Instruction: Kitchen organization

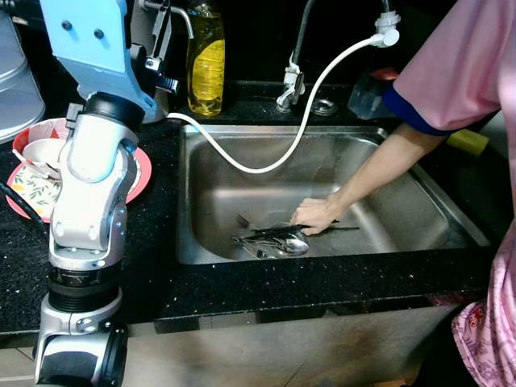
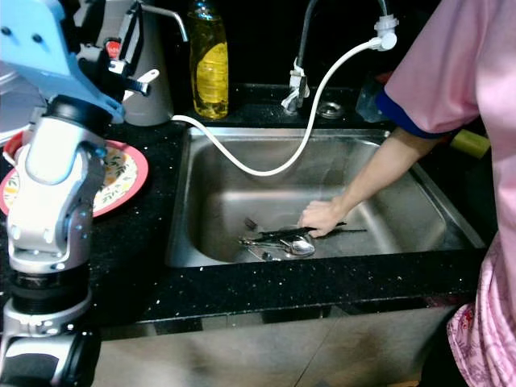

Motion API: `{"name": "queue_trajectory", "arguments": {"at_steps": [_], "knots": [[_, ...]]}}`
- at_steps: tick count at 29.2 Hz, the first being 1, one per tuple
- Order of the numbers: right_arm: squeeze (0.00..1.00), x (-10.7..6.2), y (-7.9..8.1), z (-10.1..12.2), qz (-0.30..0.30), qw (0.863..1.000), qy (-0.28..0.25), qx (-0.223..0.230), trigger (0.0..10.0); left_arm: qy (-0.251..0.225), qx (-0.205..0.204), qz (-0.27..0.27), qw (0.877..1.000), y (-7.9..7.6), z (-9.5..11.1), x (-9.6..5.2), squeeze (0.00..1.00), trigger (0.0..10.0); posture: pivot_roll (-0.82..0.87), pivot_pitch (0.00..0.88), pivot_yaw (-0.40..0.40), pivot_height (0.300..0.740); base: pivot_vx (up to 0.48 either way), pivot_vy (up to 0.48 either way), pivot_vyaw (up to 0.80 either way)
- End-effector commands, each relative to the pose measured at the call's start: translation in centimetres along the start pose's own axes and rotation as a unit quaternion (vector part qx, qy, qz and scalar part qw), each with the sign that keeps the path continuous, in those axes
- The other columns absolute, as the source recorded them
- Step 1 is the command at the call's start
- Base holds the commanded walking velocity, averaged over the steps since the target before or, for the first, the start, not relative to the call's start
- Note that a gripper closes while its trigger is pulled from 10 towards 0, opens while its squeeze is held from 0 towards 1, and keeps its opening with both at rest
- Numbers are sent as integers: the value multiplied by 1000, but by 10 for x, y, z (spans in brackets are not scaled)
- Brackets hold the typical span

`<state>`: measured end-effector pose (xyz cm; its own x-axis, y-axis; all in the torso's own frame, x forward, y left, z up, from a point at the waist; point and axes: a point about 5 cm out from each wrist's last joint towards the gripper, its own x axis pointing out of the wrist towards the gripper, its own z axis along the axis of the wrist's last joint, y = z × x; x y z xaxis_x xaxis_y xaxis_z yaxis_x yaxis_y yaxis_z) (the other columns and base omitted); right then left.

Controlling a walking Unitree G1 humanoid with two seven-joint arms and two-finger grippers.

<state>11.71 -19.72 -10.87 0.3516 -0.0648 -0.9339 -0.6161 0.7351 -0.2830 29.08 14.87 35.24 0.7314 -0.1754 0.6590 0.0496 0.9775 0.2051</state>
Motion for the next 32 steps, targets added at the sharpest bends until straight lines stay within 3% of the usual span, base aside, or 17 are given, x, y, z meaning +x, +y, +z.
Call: {"name": "queue_trajectory", "arguments": {"at_steps": [1, 32], "knots": [[0, 0, 1, -1, 5, 1000, 3, 2, 10000, 4, -5, -5, 1000, -4, -3, -1, 0, 10000, 233, 0, -54, 740, 0, 0, 0], [0, 0, 1, -2, 3, 1000, 4, 3, 10000, 6, -11, -5, 1000, -5, -5, -1, 0, 10000, 227, 0, -49, 740, 0, 0, 0]]}}
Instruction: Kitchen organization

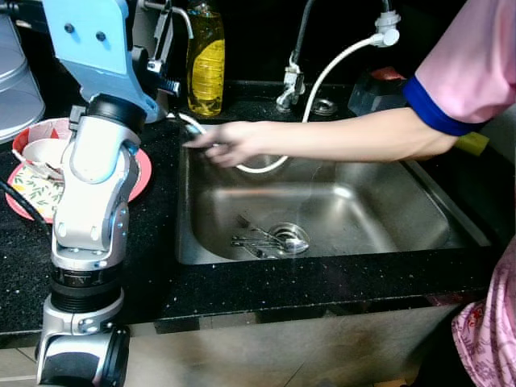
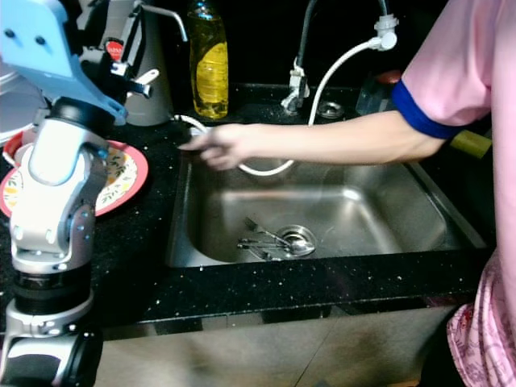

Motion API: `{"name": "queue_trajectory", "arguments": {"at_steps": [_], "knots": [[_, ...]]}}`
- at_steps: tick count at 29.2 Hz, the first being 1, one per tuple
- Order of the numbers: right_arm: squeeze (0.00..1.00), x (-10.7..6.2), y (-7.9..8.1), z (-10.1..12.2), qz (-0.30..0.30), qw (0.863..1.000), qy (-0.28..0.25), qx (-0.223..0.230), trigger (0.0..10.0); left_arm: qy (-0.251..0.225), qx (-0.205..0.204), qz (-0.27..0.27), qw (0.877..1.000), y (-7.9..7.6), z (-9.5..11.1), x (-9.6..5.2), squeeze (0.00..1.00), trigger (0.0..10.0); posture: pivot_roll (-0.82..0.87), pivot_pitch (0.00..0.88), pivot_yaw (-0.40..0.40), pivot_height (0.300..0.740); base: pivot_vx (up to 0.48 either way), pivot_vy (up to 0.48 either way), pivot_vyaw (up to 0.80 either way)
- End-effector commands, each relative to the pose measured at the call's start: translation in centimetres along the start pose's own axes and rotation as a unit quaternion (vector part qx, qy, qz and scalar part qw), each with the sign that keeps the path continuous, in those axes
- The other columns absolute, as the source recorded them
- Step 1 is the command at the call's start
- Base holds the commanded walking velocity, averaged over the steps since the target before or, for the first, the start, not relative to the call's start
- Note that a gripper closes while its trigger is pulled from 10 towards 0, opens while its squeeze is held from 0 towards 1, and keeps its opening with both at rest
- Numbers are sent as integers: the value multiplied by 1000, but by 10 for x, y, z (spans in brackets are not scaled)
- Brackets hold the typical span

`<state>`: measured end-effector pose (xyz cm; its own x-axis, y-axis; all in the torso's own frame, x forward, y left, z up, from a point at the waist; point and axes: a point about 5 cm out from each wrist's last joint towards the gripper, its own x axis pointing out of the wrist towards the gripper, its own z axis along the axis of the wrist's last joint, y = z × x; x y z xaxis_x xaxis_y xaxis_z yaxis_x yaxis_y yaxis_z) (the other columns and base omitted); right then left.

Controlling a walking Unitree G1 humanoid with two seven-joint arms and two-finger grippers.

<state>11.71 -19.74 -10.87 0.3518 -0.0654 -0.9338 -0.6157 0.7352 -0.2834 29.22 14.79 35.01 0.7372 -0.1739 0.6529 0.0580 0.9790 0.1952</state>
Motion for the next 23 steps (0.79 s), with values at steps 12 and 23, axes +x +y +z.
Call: {"name": "queue_trajectory", "arguments": {"at_steps": [12, 23], "knots": [[0, 0, 1, -2, 4, 1000, 4, 3, 10000, 2, -4, -5, 1000, -3, -3, -1, 0, 10000, 228, 0, -50, 740, 0, 0, 0], [0, 0, 2, -2, 5, 1000, 4, 4, 10000, 1, -4, -5, 1000, -3, -3, -1, 0, 10000, 228, 0, -49, 740, 0, 0, 0]]}}
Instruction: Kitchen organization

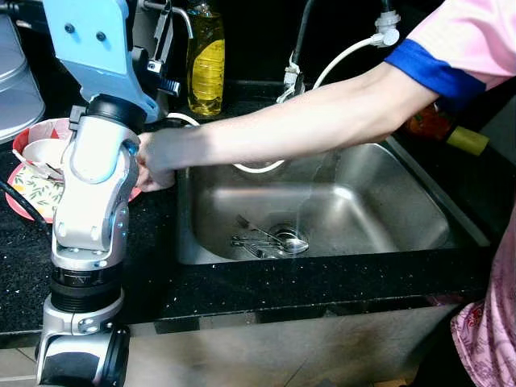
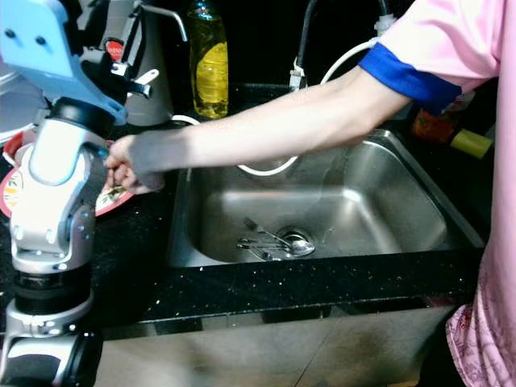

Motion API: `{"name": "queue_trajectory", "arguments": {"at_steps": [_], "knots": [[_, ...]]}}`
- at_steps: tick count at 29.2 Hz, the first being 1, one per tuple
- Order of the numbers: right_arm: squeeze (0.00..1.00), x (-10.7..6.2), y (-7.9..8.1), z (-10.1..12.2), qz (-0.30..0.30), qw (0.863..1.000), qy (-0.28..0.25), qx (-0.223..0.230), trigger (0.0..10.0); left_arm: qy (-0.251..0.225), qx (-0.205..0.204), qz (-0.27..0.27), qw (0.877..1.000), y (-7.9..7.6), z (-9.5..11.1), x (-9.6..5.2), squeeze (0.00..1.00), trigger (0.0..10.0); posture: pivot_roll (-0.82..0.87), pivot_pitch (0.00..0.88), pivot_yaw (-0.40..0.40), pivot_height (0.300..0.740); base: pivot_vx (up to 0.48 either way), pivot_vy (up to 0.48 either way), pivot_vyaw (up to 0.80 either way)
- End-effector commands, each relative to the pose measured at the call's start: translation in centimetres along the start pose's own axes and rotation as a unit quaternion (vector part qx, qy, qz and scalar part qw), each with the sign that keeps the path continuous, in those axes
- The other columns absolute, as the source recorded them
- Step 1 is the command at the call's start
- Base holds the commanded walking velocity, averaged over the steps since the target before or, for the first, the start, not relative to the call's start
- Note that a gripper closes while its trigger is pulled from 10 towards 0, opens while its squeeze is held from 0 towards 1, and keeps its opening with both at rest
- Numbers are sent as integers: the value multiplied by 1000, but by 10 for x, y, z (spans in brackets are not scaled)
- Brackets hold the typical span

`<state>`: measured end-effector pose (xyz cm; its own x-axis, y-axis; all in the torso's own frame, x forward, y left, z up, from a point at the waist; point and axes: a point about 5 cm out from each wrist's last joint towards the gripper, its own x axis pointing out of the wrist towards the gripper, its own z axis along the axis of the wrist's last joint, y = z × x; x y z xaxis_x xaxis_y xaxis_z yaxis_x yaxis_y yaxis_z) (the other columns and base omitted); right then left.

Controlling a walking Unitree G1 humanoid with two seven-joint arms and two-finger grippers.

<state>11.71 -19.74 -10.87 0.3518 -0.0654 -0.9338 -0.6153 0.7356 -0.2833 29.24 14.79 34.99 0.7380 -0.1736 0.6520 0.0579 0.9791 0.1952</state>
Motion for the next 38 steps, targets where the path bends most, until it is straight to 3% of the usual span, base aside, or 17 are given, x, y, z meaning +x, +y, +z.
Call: {"name": "queue_trajectory", "arguments": {"at_steps": [1, 38], "knots": [[0, 0, 2, -2, 5, 1000, 4, 4, 10000, 1, -4, -5, 1000, -3, -2, -1, 0, 10000, 228, 0, -49, 740, 0, 0, 0], [0, 0, 2, -3, 6, 1000, 5, 2, 10000, 4, -4, -3, 1000, -4, -4, -2, 0, 10000, 216, 0, -57, 740, 0, 0, 0]]}}
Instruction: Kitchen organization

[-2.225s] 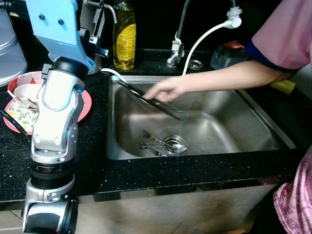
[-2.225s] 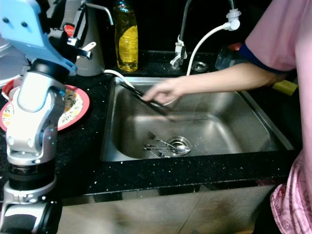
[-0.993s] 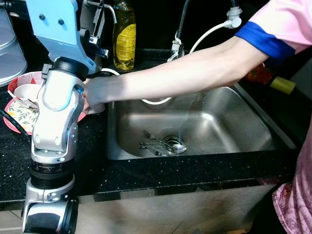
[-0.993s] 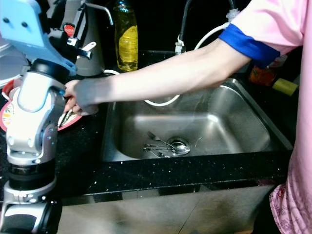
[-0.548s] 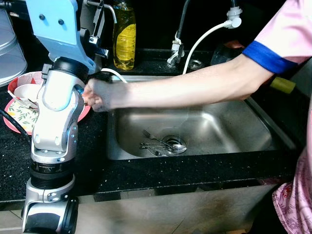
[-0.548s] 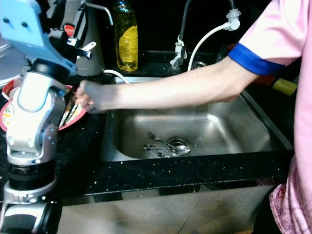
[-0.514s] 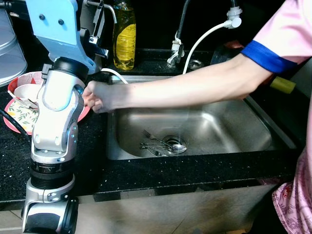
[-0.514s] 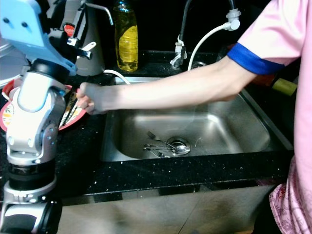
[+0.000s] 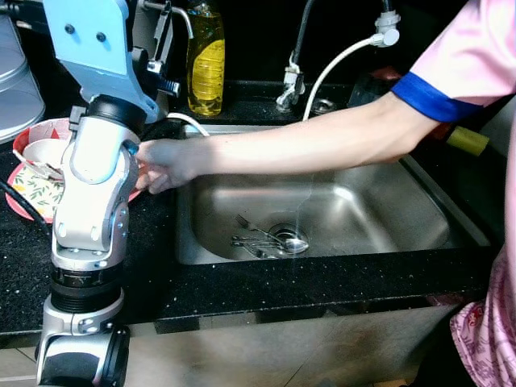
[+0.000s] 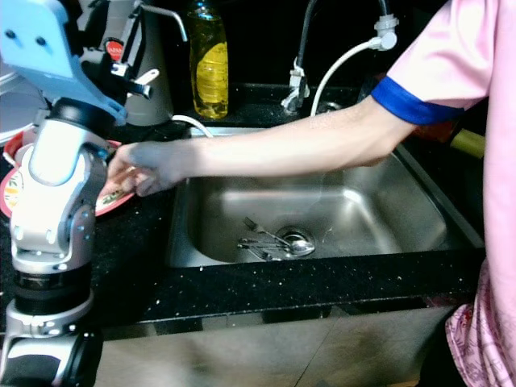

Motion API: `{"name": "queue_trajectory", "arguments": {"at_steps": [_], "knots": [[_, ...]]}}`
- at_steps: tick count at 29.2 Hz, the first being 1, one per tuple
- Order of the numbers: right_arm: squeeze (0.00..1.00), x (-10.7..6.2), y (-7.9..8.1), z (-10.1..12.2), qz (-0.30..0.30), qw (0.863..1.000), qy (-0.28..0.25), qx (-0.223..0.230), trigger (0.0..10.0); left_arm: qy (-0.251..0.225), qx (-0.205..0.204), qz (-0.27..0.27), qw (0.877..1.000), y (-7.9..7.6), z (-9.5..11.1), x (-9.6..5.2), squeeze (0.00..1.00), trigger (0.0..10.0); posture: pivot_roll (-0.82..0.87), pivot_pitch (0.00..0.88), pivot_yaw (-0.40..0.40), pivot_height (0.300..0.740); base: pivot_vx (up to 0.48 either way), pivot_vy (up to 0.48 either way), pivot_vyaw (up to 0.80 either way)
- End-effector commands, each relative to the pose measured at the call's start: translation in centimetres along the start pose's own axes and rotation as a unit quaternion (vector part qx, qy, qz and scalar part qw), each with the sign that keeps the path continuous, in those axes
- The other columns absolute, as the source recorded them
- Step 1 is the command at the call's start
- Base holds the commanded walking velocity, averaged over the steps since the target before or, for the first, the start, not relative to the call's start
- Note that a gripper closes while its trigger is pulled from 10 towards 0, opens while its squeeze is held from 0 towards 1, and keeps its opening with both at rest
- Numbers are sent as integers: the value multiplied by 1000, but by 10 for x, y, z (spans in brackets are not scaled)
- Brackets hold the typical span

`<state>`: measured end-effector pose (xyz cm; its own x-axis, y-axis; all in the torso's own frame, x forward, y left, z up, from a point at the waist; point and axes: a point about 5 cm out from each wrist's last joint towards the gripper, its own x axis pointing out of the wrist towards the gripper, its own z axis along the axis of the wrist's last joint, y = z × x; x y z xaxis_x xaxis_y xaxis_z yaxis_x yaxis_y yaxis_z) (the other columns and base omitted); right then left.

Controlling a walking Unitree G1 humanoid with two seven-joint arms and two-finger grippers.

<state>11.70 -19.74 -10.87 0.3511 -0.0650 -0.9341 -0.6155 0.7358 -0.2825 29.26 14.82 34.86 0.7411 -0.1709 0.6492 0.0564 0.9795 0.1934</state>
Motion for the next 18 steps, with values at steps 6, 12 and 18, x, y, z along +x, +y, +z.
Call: {"name": "queue_trajectory", "arguments": {"at_steps": [6, 12, 18], "knots": [[0, 0, -1, -4, 2, 1000, 7, 3, 10000, 2, -8, -7, 1000, -6, -5, -1, 0, 10000, 202, 0, -56, 740, 0, 0, 0], [0, -1, -3, -5, 0, 1000, 7, 1, 10000, 2, -10, -7, 1000, -7, -5, -1, 0, 10000, 202, 0, -58, 740, 0, 0, 0], [0, -1, -7, -6, -3, 1000, 9, -2, 10000, 2, -8, -5, 1000, -6, -5, -2, 0, 10000, 204, 0, -65, 740, 0, 0, 0]]}}
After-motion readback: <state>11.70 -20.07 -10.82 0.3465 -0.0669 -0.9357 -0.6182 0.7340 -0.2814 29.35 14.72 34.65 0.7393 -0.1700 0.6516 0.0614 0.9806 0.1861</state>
